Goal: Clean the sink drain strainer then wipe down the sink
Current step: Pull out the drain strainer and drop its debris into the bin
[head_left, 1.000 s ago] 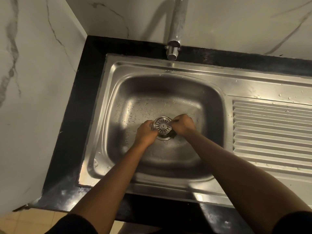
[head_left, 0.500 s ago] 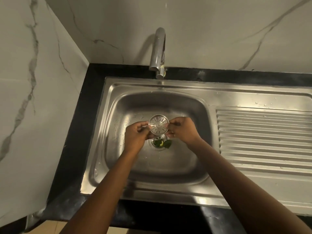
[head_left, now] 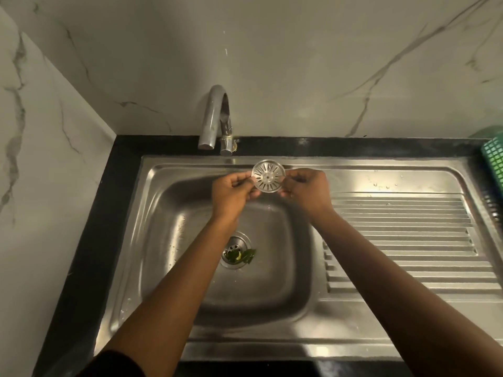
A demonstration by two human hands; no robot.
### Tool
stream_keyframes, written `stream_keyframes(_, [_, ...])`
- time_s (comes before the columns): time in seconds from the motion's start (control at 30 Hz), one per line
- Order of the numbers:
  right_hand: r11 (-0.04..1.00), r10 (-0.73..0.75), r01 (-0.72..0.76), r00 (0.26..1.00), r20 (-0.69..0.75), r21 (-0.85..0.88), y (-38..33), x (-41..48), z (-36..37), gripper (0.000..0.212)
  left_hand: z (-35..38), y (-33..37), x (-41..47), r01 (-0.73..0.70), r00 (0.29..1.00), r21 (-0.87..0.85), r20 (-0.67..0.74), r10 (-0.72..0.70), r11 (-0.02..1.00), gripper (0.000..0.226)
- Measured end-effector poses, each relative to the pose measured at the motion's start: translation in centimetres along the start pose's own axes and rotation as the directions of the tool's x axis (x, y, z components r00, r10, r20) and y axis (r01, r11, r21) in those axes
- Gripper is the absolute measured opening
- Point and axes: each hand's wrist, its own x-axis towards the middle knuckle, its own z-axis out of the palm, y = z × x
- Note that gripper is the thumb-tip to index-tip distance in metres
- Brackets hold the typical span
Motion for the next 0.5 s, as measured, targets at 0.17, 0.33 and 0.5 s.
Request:
stream_keyframes(0.17, [0.995,0.096,-0.094,0.995,-0.039,0.035,-0.4,4.3,-0.9,0.023,3.9,0.5,3.2,0.040,0.998,-0.063,-0.041,-0.043,0.997,0.027])
stream_keyframes(0.33, [0.984,0.176,-0.175,0.983,-0.049,0.025,-0.9,7.7,-1.3,0.024,5.9,0.5,7.0,0.069,0.995,0.000,-0.074,-0.069,0.998,0.026])
stream_keyframes(0.5, [0.977,0.203,-0.207,0.976,-0.074,-0.047,-1.3,9.6,-1.1,0.021,6.8,0.1,9.7,0.074,0.993,0.070,-0.094,-0.067,0.995,0.018])
